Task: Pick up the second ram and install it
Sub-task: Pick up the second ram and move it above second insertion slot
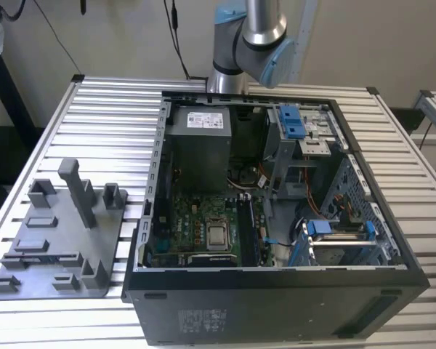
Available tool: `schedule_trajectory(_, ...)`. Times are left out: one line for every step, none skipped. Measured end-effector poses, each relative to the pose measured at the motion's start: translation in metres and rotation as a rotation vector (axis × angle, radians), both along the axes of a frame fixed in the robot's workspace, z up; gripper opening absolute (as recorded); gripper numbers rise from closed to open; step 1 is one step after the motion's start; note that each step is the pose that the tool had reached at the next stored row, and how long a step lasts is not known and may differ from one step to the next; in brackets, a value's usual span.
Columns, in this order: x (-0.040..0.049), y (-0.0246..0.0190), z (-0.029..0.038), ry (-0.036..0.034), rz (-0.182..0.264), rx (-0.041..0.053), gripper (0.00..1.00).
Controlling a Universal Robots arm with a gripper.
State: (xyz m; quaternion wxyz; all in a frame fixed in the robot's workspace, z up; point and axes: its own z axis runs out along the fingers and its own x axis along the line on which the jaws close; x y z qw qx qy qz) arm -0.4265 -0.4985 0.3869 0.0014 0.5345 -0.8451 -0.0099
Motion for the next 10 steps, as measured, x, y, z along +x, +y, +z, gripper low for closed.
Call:
schedule_trajectory(0.0001, 0.0, -0.0001, -0.0014, 0.018, -0.0004, 0.11)
schedule_trajectory(0.0001, 0.0, -0.0001, -0.0027, 0.035, -0.0008, 0.11)
schedule_trajectory(0.0001, 0.0, -0.0001, -0.0038, 0.054, -0.0011, 0.11)
schedule_trajectory(0.0, 0.0, -0.0001, -0.0046, 0.071, -0.0014, 0.11)
schedule_trajectory(0.0, 0.0, -0.0003, -0.0053, 0.089, -0.0014, 0.11)
schedule_trajectory(0.0, 0.0, -0.0005, -0.0061, 0.107, -0.0013, 0.11)
schedule_trajectory(0.0, 0.0, -0.0006, -0.0068, 0.125, -0.0013, 0.11)
schedule_trajectory(0.0, 0.0, -0.0008, -0.0075, 0.143, -0.0012, 0.11)
schedule_trajectory(0.0, 0.0, -0.001, -0.008, 0.161, -0.0012, 0.11)
schedule_trajectory(0.0, 0.0, -0.0012, -0.0085, 0.179, -0.0012, 0.11)
